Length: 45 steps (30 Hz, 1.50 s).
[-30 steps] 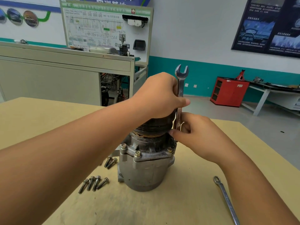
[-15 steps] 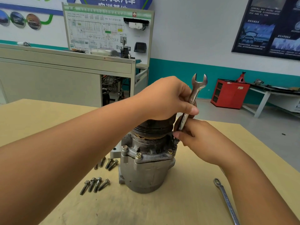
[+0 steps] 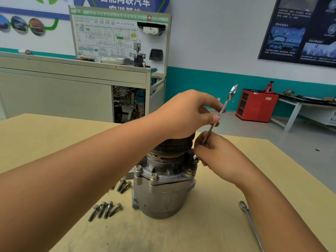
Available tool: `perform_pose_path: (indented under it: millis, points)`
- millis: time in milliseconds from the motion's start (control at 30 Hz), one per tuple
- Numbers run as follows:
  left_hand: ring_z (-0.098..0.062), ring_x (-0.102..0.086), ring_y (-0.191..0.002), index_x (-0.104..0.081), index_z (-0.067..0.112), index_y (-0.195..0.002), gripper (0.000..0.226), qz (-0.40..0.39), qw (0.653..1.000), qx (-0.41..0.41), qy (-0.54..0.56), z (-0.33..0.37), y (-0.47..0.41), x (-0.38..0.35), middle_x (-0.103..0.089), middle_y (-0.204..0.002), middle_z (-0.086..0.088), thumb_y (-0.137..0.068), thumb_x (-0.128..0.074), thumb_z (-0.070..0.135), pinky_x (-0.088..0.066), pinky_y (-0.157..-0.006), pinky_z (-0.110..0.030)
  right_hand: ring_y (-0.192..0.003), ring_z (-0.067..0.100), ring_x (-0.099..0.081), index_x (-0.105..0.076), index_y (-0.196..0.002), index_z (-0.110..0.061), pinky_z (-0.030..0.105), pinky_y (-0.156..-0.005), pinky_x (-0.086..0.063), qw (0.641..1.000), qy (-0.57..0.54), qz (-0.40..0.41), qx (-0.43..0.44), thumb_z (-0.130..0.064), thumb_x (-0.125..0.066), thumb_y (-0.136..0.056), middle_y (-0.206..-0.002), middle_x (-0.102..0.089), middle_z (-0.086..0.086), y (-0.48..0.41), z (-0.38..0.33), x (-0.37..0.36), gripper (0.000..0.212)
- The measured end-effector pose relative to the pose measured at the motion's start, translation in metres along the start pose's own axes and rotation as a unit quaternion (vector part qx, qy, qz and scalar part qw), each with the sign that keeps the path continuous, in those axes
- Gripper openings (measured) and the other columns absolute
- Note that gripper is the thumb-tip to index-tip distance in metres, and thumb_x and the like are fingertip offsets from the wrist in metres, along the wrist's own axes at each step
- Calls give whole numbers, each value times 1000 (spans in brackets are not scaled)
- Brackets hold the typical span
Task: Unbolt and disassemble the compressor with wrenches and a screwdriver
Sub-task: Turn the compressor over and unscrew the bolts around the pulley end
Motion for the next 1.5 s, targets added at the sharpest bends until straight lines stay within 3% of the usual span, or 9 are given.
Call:
perform_pose_path:
  millis: [100,267,467,633,800,967,1067,1200,1500]
  points:
    - [-2,-64,-85,-63,34,-91,11,-6,1000,8,15,-7,-2,2,-69,-85,16,-91,-62,24,-50,-84,-23,-63,8,-46,-45,-82,-23,22,-53,-30,1000,11,-17,8,-20,-48,-93,-71,-49,-4,0,-3,-3,11]
    - [2,-54,-69,-62,33,-113,22,-52,998,42,6,-14,-8,-5,-57,-75,19,-92,-58,32,-39,-65,-14,-77,7,-50,-40,-107,-24,22,-61,-39,999,-1,-34,26,-18,-44,-96,-87,-50,-8,-1,-3,-7,13]
    - [-9,-50,-63,-56,24,-69,23,25,997,68,16,-29,-8,13,-60,-71,4,-81,-72,36,-39,-61,-24,-60,5,-47,-54,-100,-26,25,-58,-37,997,5,-28,70,-18,-52,-95,-69,-53,-5,0,-5,1,10]
    - [0,-46,-43,-50,23,-59,34,72,995,65,-28,-25,0,26,-50,-44,14,-77,-76,36,-33,-40,-8,-43,4,-46,-59,-89,-26,20,-44,-36,997,-8,-18,75,-19,-56,-91,-47,-52,-7,0,-8,5,8]
    - [-5,-40,-43,-44,21,-51,36,149,983,26,-106,-10,8,33,-40,-41,8,-77,-67,27,-32,-41,-7,-50,0,-58,-56,-84,-34,18,-49,-45,998,-1,-12,61,-21,-55,-92,-55,-62,-11,1,-8,3,16]
    - [9,-57,-63,-61,35,-75,12,24,1000,-8,10,-2,6,11,-62,-63,20,-86,-66,31,-39,-56,-5,-65,17,-57,-60,-86,-17,34,-59,-46,997,33,-10,75,-20,-51,-92,-75,-63,5,4,-11,5,11]
    - [8,-60,-69,-62,35,-74,15,-14,999,-25,22,2,5,5,-66,-69,19,-88,-65,30,-42,-64,-6,-57,8,-47,-55,-84,-18,19,-50,-34,993,76,-5,92,-22,-48,-91,-69,-55,0,4,-12,5,10]
    - [0,-50,-54,-60,25,-68,22,61,997,-19,-52,-4,1,17,-57,-60,9,-81,-71,38,-36,-51,-12,-59,3,-53,-44,-85,-35,14,-50,-38,993,66,-4,95,-21,-52,-94,-68,-55,-8,2,-11,7,18]
    - [12,-44,-47,-37,28,-50,47,149,986,-34,-64,1,5,31,-42,-39,13,-82,-71,37,-33,-47,-6,-55,-4,-57,-56,-84,-27,19,-53,-38,994,25,27,103,-22,-54,-94,-60,-61,-5,3,-18,14,11]
Point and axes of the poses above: each hand's wrist, its own y-axis away from the middle knuckle, its own x-axis out of the back of the hand, z = x × y, the point moved 10 cm from there along -y, towards the middle knuckle
